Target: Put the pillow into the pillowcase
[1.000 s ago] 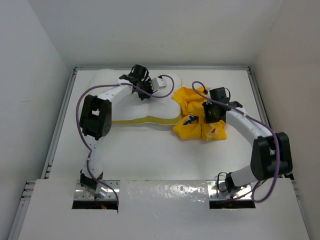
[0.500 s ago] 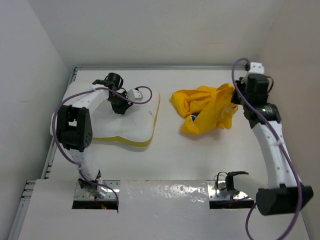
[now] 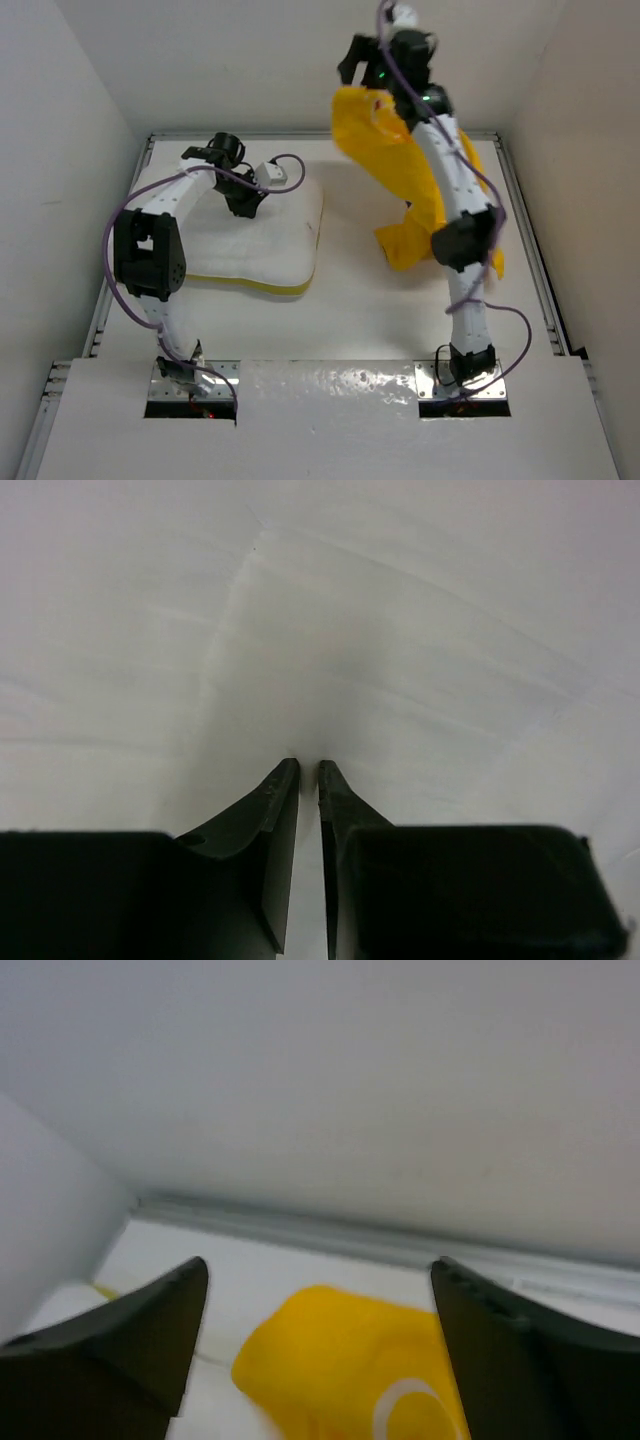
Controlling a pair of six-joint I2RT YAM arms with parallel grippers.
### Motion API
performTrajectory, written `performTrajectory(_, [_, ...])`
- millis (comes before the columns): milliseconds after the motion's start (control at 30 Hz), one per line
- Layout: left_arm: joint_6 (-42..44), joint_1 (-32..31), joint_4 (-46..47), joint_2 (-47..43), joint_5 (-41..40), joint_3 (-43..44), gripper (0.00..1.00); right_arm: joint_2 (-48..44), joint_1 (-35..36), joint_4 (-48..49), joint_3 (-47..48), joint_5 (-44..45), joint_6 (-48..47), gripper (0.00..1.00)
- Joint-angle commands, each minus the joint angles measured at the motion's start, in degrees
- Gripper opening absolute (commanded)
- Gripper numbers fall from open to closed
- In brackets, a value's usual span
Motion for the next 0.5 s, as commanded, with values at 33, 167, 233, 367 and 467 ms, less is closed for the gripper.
performTrajectory(33, [-0.8,1.8,-0.5,-3.5,2.7,0.4,0.15,15.8,1.2,-14.7,4.1,-3.8,4.7,0.99])
performTrajectory(167, [0.4,2.1,-1.9,-3.1,2.6,0.9,0.33,-3.0,1.3,-0.1,-28.0,1.8,-0.2,0.99])
performTrajectory(233, [0.0,2.1,-2.3,-1.7,3.6,3.1,0.39,-9.0,1.3,-0.8,-33.0,5.5,-4.4,0.94])
performTrajectory(367, [-3.8,1.9,-2.1,2.3,5.1,9.6,0.41,-14.2,0.5,-3.6,-38.3,10.9,-9.1,0.0])
performTrajectory(467, [-5.3,1.7,-1.6,5.6,3.5,14.7,0.53,-13.1,-2.7,-6.3,-41.9,11.9,-8.7,0.33])
